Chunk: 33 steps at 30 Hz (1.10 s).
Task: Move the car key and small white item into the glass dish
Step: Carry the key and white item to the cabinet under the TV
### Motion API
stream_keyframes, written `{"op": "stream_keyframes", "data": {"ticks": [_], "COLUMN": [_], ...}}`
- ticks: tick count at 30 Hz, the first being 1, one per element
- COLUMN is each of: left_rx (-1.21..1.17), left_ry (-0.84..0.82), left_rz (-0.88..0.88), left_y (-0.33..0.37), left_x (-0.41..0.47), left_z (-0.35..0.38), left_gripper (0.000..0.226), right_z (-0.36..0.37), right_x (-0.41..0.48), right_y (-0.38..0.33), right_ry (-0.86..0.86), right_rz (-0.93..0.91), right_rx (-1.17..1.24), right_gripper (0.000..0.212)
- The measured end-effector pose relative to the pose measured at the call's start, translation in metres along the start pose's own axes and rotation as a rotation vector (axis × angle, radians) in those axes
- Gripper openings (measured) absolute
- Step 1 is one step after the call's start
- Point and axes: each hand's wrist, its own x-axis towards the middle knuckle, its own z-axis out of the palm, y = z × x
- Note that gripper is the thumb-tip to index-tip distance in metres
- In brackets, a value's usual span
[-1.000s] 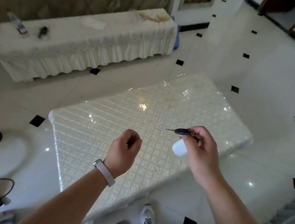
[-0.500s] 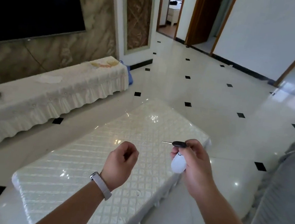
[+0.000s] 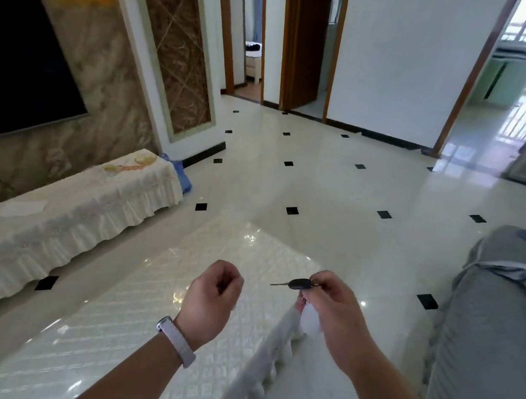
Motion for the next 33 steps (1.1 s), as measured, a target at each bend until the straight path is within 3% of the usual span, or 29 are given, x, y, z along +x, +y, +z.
{"op": "stream_keyframes", "data": {"ticks": [2,6,13,22,33], "left_rx": [0.01,-0.004,-0.194,-0.29,-0.412], "left_ry": [-0.025,-0.085,-0.118,-0.186,-0.319], "left_rz": [0.027,0.077,0.021,-0.001,0.024], "left_y": [0.018,0.054,0.099,0.094,0.071], "left_x": [0.018,0.051,0.097,0.192,0.393], "left_z": [0.035,0.11,0.208,0.282,0.357], "left_gripper": [0.017,0.022,0.018,0.014,0.008], "right_z": [-0.036,-0.115,-0.207,-0.257,-0.293], "right_x": [0.013,0.035,0.076,0.161,0.349], "right_y": [-0.004,-0.007,-0.015,-0.002,-0.024], "right_ry": [-0.002,0.049,0.181,0.275,0.477], "right_rz": [0.007,0.002,-0.006,0.005,0.004], "right_rx": [-0.016,-0.019,0.026,-0.015,-0.13], "right_gripper": [0.005,0.02,0.007,0.006,0.01]}}
